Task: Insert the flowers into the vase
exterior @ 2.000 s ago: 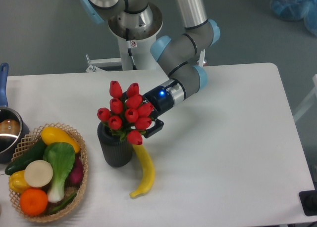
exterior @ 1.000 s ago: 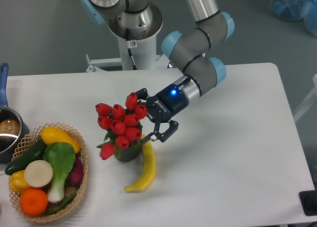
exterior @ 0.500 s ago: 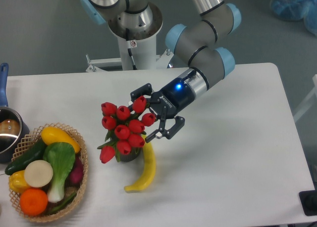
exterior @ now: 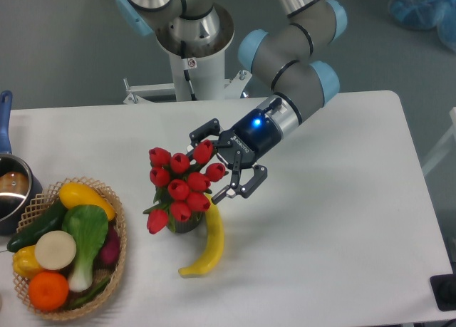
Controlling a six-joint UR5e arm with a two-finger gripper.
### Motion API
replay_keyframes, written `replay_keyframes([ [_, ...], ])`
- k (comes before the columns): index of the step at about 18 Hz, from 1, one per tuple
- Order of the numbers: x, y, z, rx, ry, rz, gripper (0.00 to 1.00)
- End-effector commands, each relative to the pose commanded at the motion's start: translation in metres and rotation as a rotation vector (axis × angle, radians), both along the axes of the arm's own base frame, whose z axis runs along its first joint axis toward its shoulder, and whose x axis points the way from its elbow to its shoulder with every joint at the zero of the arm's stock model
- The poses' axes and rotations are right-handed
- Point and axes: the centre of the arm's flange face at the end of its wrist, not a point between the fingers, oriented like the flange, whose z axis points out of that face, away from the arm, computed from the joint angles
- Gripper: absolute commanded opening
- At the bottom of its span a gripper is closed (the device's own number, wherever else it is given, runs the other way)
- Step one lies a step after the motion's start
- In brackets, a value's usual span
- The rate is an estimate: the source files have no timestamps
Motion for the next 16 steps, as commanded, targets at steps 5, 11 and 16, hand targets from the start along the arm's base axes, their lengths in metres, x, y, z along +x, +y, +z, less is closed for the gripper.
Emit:
replay_keyframes([
  [5, 0.009, -0.008, -0.006, -0.066, 0.020, 0.006, 1.00],
  [11, 0.012, -0.014, -0.009, -0.171, 0.049, 0.016, 1.00],
  [16, 0.003, -0.038, 0.022, -0.348, 0.183, 0.098, 1.00],
])
